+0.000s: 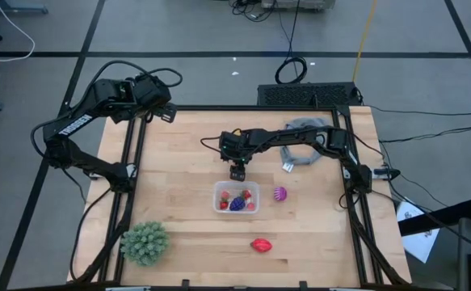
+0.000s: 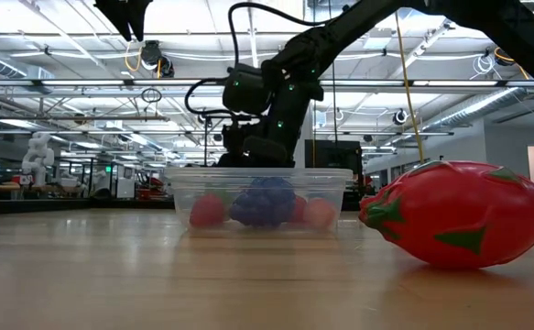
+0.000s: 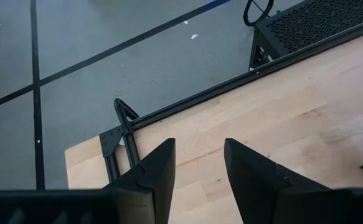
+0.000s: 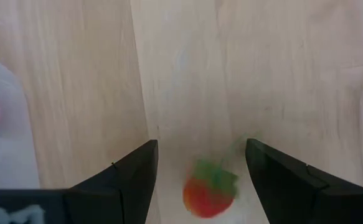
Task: Pick and placing Produce into tupperware
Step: Put the strawberry into the bin
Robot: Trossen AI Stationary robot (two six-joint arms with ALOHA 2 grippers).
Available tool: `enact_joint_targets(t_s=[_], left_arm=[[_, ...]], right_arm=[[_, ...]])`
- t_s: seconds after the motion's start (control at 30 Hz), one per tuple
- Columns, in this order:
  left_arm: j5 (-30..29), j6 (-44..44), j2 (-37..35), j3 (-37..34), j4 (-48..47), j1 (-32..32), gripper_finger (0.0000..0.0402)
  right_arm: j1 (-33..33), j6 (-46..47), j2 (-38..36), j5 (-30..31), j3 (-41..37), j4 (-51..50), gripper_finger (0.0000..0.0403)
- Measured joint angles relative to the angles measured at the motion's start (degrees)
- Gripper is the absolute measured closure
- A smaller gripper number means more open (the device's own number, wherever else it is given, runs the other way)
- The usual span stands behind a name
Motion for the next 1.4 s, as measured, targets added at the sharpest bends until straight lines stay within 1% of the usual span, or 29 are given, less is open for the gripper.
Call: enact_joint_targets(t_s=[0.23, 0.5, 0.9, 1.27, 1.4], left_arm=[[-0.02, 0.00, 0.00, 0.00, 0.00, 0.01, 0.0259], [-0.04, 0.00, 0.00, 0.00, 0.00, 0.01, 0.0259], [-0.07, 0.00, 0.00, 0.00, -0.01, 0.01, 0.0259], [-0.09, 0.00, 0.00, 0.00, -0.02, 0.00, 0.0259], [-0.09, 0.00, 0.00, 0.00, -0.02, -0.01, 0.0259]], right_arm=[[0.00, -0.07, 0.00, 0.01, 0.00, -0.49, 0.0170], [-0.47, -0.11, -0.04, 0.31, 0.00, -3.34, 0.0170], [-0.48, -1.39, -0.06, 0.46, 0.00, -3.52, 0.0170], [-0.52, -2.45, -5.78, 0.72, 0.00, -6.77, 0.0169], [-0.52, -2.45, -5.88, 0.72, 0.00, -8.41, 0.0169]])
